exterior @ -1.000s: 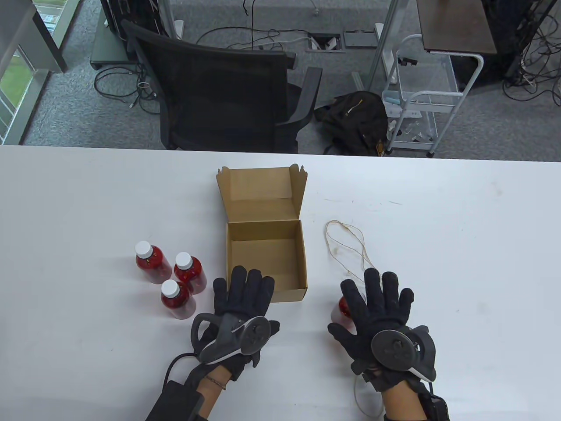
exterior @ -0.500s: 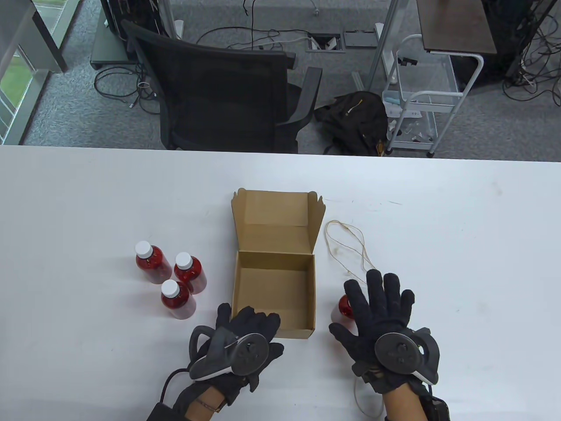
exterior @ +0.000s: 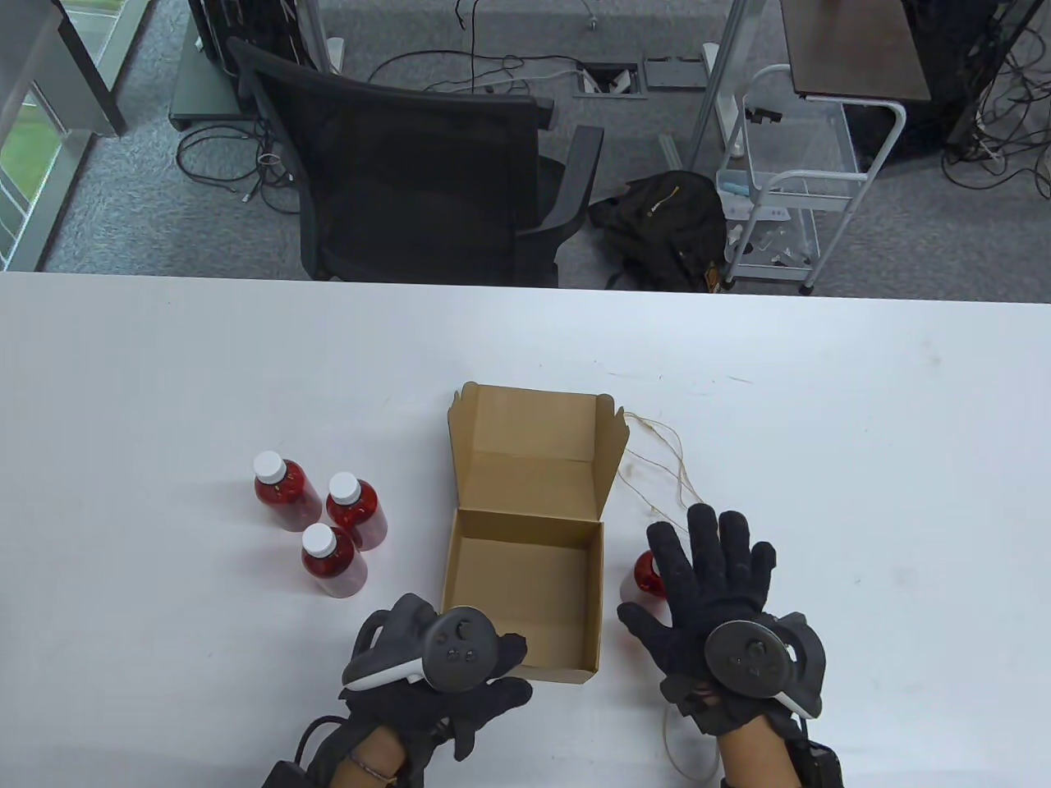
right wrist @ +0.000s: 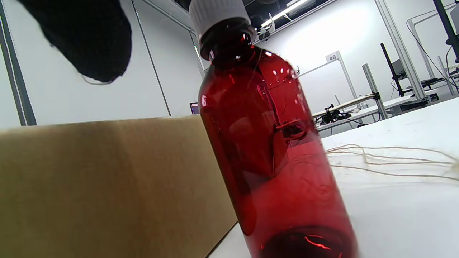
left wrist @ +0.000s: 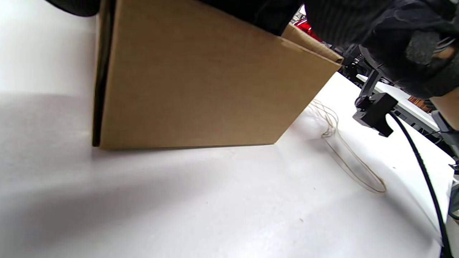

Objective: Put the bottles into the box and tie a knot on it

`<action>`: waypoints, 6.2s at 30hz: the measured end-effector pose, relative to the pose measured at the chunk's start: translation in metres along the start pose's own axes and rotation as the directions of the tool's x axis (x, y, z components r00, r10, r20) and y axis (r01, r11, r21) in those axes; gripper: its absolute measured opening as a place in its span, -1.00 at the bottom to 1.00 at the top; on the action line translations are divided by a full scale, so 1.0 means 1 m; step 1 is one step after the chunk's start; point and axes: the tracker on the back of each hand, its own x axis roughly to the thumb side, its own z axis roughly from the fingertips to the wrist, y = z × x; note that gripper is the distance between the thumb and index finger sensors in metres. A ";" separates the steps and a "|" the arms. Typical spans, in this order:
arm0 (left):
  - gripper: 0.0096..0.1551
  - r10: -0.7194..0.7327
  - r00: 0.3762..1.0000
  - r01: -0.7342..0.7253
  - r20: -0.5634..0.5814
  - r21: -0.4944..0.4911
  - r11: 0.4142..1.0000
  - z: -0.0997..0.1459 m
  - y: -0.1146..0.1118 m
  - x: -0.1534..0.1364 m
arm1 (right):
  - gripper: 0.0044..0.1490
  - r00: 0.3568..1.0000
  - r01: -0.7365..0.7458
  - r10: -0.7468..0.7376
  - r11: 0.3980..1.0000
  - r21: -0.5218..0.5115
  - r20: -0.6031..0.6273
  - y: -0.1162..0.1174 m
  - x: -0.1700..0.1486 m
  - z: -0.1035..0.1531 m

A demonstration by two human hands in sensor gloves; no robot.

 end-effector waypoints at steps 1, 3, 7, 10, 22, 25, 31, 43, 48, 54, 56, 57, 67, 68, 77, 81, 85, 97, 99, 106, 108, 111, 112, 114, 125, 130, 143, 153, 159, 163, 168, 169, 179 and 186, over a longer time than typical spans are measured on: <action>-0.14 0.002 1.000 -0.002 0.001 0.002 1.000 0.001 0.001 0.001 | 0.16 1.000 0.000 0.000 1.000 -0.001 0.000 0.000 0.000 0.000; -0.09 0.005 1.000 -0.005 0.018 0.023 1.000 0.007 0.007 0.005 | 0.17 1.000 0.005 -0.005 1.000 -0.005 -0.008 -0.002 -0.002 0.000; -0.07 0.026 0.998 -0.040 0.064 0.221 0.975 0.027 0.030 0.011 | 0.17 1.000 0.022 -0.022 1.000 -0.006 -0.011 -0.002 -0.004 0.001; -0.06 0.024 0.995 -0.061 0.096 0.401 0.914 0.040 0.046 0.006 | 0.17 0.999 0.034 -0.034 0.999 -0.002 -0.015 -0.001 -0.004 0.001; 0.18 -0.154 0.974 0.222 -0.167 0.557 0.800 0.050 0.009 -0.049 | 0.23 0.979 0.196 -0.197 0.980 -0.027 -0.053 0.006 -0.014 0.002; 0.19 -0.188 0.953 0.292 -0.238 0.545 0.786 0.046 0.002 -0.050 | 0.26 0.920 0.378 -0.382 0.924 -0.057 -0.086 0.008 -0.020 0.002; 0.18 -0.169 0.964 0.258 -0.206 0.556 0.790 0.047 0.000 -0.050 | 0.29 0.794 0.570 -0.587 0.809 -0.144 -0.158 0.010 -0.037 0.004; 0.19 -0.144 0.969 0.233 -0.200 0.554 0.799 0.047 0.004 -0.052 | 0.00 0.850 0.443 -0.454 0.891 -0.104 -0.268 0.027 -0.029 -0.001; 0.18 -0.135 0.971 0.227 -0.199 0.572 0.789 0.049 0.005 -0.053 | 0.05 0.920 0.320 -0.343 0.937 -0.140 -0.190 0.014 -0.019 -0.009; 0.18 -0.152 0.968 0.239 -0.198 0.562 0.792 0.047 0.004 -0.051 | 0.08 0.906 0.373 -0.406 0.899 -0.228 -0.118 -0.023 0.012 -0.032; 0.18 -0.152 0.969 0.237 -0.195 0.560 0.794 0.046 0.004 -0.050 | 0.08 0.908 0.373 -0.399 0.909 -0.187 -0.126 -0.028 0.024 -0.044; 0.18 -0.159 0.967 0.246 -0.201 0.554 0.796 0.046 0.004 -0.050 | 0.08 0.920 0.345 -0.370 0.920 -0.186 -0.129 -0.032 0.032 -0.049; 0.18 -0.149 0.965 0.247 -0.214 0.568 0.785 0.049 0.005 -0.053 | 0.15 0.917 0.339 -0.299 0.933 0.119 -0.264 -0.009 0.108 -0.087; 0.18 -0.150 0.965 0.249 -0.217 0.568 0.784 0.049 0.005 -0.053 | 0.16 0.910 0.336 -0.264 0.921 0.198 -0.319 0.001 0.111 -0.088; 0.18 -0.154 0.965 0.252 -0.214 0.577 0.777 0.050 0.005 -0.051 | 0.20 0.896 0.023 0.182 0.892 0.452 -0.405 0.052 0.112 -0.097; 0.18 -0.151 0.966 0.247 -0.211 0.577 0.778 0.050 0.005 -0.052 | 0.22 0.847 -0.188 0.417 0.815 0.547 -0.331 0.061 0.120 -0.104; 0.18 -0.151 0.965 0.249 -0.213 0.577 0.778 0.050 0.005 -0.052 | 0.20 0.798 -0.331 0.548 0.746 0.578 -0.250 0.073 0.129 -0.103; 0.18 -0.158 0.961 0.262 -0.226 0.571 0.778 0.050 0.005 -0.053 | 0.16 0.870 -0.215 0.412 0.811 0.545 -0.271 0.057 0.131 -0.093; 0.18 -0.145 0.963 0.254 -0.229 0.572 0.780 0.051 0.006 -0.055 | 0.14 0.892 -0.230 0.380 0.848 0.476 -0.245 0.037 0.135 -0.091; 0.20 -0.133 0.963 0.249 -0.233 0.586 0.772 0.051 0.006 -0.056 | 0.14 0.961 -0.254 0.262 0.962 0.099 -0.084 -0.022 0.115 -0.068; 0.20 -0.131 0.963 0.248 -0.236 0.588 0.770 0.051 0.006 -0.056 | 0.17 0.977 -0.211 0.211 0.977 0.030 -0.003 -0.028 0.096 -0.058; 0.22 -0.111 0.969 0.226 -0.222 0.608 0.761 0.053 0.006 -0.056 | 0.18 0.992 -0.099 0.095 0.994 0.040 0.086 -0.024 0.070 -0.042; 0.23 -0.103 0.971 0.218 -0.217 0.615 0.758 0.053 0.006 -0.056 | 0.16 0.993 -0.075 0.069 0.996 0.055 0.092 -0.022 0.064 -0.038; 0.23 -0.069 0.976 0.190 -0.207 0.648 0.737 0.056 0.009 -0.058 | 0.20 0.996 -0.014 0.005 0.995 0.100 0.086 -0.011 0.049 -0.026; 0.26 0.049 0.981 0.107 -0.187 0.736 0.668 0.073 0.017 -0.075 | 0.14 0.988 0.142 -0.141 0.990 -0.003 0.055 0.005 0.001 0.005; 0.33 0.165 0.976 0.017 -0.144 0.800 0.599 0.086 0.023 -0.085 | 0.12 0.989 0.134 -0.134 0.991 0.011 0.063 0.007 0.003 0.006; 0.34 0.500 0.852 -0.139 -0.156 0.853 0.504 0.095 0.013 -0.137 | 0.09 0.990 0.137 -0.137 0.991 0.013 0.041 0.010 0.003 0.005; 0.27 0.568 0.798 -0.191 -0.199 0.811 0.552 0.074 -0.001 -0.155 | 0.09 0.989 0.147 -0.147 0.989 0.013 0.028 0.011 0.002 0.005; 0.18 0.623 0.751 -0.229 -0.217 0.800 0.555 0.065 -0.013 -0.170 | 0.09 0.989 0.148 -0.149 0.989 0.019 0.026 0.012 0.001 0.004; 0.19 0.637 0.743 -0.252 -0.206 0.796 0.550 0.064 -0.015 -0.173 | 0.08 0.988 0.155 -0.155 0.988 0.022 0.022 0.012 0.000 0.003; 0.23 0.604 0.760 -0.217 -0.241 0.782 0.585 0.063 -0.014 -0.167 | 0.08 0.986 0.162 -0.163 0.987 0.019 0.021 0.011 -0.001 0.004; 0.22 0.579 0.774 -0.194 -0.257 0.774 0.602 0.064 -0.012 -0.164 | 0.08 0.986 0.163 -0.163 0.986 0.017 0.019 0.010 -0.002 0.004; 0.17 0.419 0.896 -0.165 -0.144 0.769 0.618 0.072 0.031 -0.077 | 0.08 0.981 0.194 -0.194 0.981 -0.015 0.009 0.004 -0.007 0.004; 0.23 0.375 0.915 -0.206 -0.148 0.626 0.752 0.032 0.053 0.002 | 0.07 0.979 0.204 -0.203 0.979 -0.022 0.023 0.003 -0.007 0.003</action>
